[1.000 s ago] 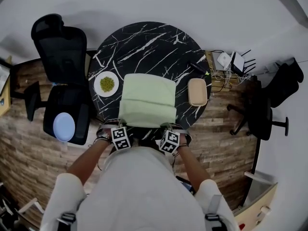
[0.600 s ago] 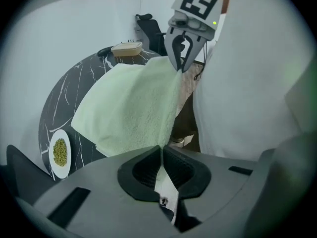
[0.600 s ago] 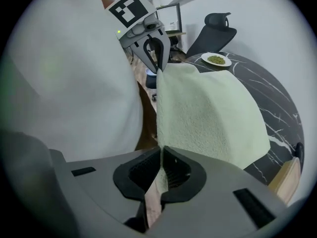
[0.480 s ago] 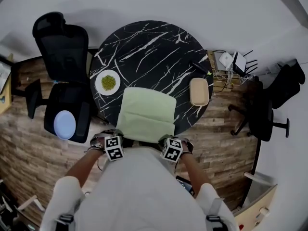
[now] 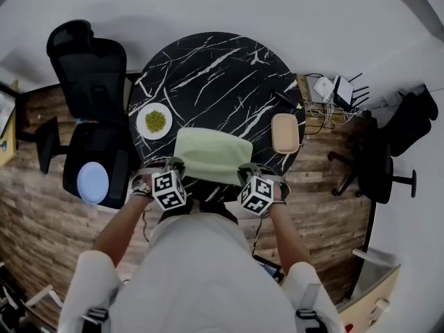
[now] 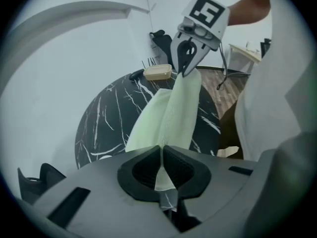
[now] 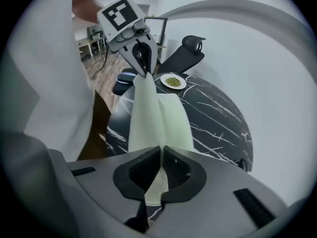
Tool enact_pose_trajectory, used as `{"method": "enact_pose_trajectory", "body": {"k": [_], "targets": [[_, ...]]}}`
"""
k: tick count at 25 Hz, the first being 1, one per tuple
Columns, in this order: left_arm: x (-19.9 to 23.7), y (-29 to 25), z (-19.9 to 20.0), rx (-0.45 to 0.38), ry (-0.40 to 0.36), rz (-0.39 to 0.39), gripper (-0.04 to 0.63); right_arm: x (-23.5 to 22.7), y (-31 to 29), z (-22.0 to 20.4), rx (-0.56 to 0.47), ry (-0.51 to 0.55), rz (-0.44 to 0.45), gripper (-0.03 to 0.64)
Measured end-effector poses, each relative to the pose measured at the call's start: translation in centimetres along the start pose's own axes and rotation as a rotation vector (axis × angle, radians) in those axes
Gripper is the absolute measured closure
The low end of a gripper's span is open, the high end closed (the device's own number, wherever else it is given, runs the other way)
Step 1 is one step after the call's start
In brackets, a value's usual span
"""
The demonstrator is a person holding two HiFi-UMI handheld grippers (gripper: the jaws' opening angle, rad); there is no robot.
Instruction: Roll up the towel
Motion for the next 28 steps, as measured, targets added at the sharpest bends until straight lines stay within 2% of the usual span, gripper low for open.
{"method": "enact_pose_trajectory", "body": {"k": [4,11,14,16,17,18,21,24,28], "targets": [[3.7,-1.9,0.8,0.001,0.013,0.076,0.580,-2.6,-1.1,0.5,0.004,0.034,-0.106,0.607],[7.3,-3.9,1.9,0.006,-0.014,0.125,0.580,-5.8,-2.6,0.6,-0.002,0.028,-0.238,0.607],[8.0,-5.1,1.9,0.020,-0.003,0.147,0.578,-6.9,-3.6,0.5,0.007,0.027,-0.282,0.603],[8.4,-5.7,1.9,0.026,0.016,0.159,0.570,-7.6,-3.9,0.6,0.001,0.008,-0.319,0.529],[8.5,-5.8,1.9,0.023,0.029,0.167,0.541,-7.9,-3.8,0.7,-0.009,-0.005,-0.338,0.505],[8.6,-5.8,2.0,0.016,0.041,0.173,0.501,-8.1,-3.6,0.8,-0.022,-0.016,-0.356,0.502],[8.8,-5.5,1.8,0.000,0.065,0.181,0.451,-8.2,-3.1,0.9,-0.046,-0.031,-0.377,0.502],[8.6,-4.8,1.3,-0.024,0.105,0.194,0.443,-7.4,-2.8,0.3,-0.051,-0.070,-0.374,0.499],[8.1,-2.3,1.1,-0.121,0.227,0.227,0.443,-6.0,-1.4,-0.2,-0.104,-0.183,-0.400,0.499]]}}
Point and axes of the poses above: the fingertips, and each gripper's own axes: y backward along the fingers, x to its left, z out of its top, the point moved 7 cm from there along y, backward along the fingers, and after that the axes turned 4 degrees about -x, right-handed, at the moved point
